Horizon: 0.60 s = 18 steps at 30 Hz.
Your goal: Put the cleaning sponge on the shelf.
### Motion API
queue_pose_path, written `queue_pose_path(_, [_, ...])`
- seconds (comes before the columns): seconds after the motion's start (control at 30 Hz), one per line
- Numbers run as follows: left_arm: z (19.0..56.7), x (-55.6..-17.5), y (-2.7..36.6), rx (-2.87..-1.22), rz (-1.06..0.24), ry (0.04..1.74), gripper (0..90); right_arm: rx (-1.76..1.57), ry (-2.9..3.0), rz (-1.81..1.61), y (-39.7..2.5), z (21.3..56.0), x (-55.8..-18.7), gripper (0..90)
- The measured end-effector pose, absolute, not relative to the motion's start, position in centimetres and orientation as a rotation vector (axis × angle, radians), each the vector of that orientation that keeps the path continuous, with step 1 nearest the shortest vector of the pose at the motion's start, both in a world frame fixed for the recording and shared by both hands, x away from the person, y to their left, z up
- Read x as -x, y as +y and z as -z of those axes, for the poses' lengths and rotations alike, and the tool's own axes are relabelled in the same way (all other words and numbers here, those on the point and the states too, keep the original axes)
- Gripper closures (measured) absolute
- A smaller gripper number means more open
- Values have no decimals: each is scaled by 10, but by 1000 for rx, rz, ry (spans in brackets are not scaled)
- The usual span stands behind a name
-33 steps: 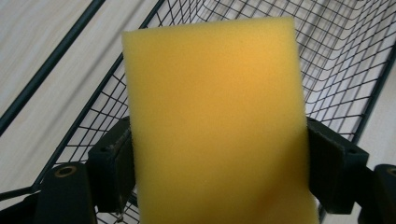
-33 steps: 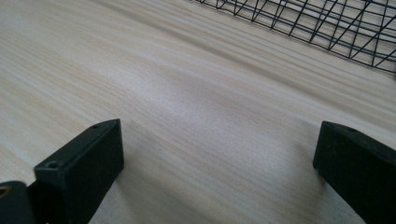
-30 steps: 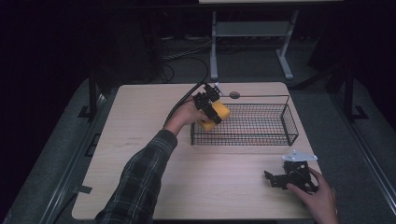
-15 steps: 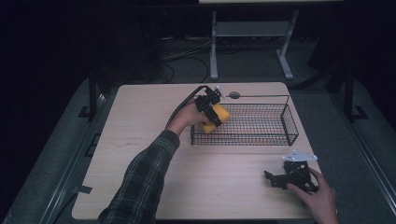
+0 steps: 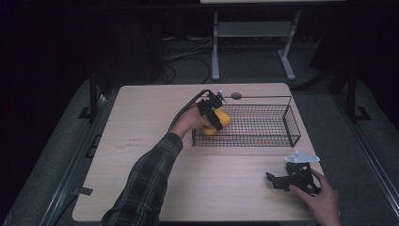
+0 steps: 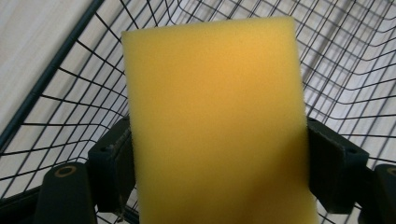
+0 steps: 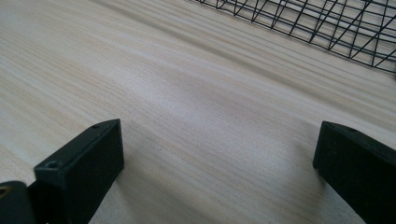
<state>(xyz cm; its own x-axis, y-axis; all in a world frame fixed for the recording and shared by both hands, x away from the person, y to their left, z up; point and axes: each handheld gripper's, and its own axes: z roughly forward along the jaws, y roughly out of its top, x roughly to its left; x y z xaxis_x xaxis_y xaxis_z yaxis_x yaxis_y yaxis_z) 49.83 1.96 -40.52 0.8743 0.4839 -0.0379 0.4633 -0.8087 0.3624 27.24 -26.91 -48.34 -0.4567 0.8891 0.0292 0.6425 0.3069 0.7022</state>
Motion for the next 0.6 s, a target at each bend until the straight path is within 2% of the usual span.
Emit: queue_pose_path(0.6, [421,-498,20,-2713,-53,721,213,-1371,2216,-934,-269,484,-272,12])
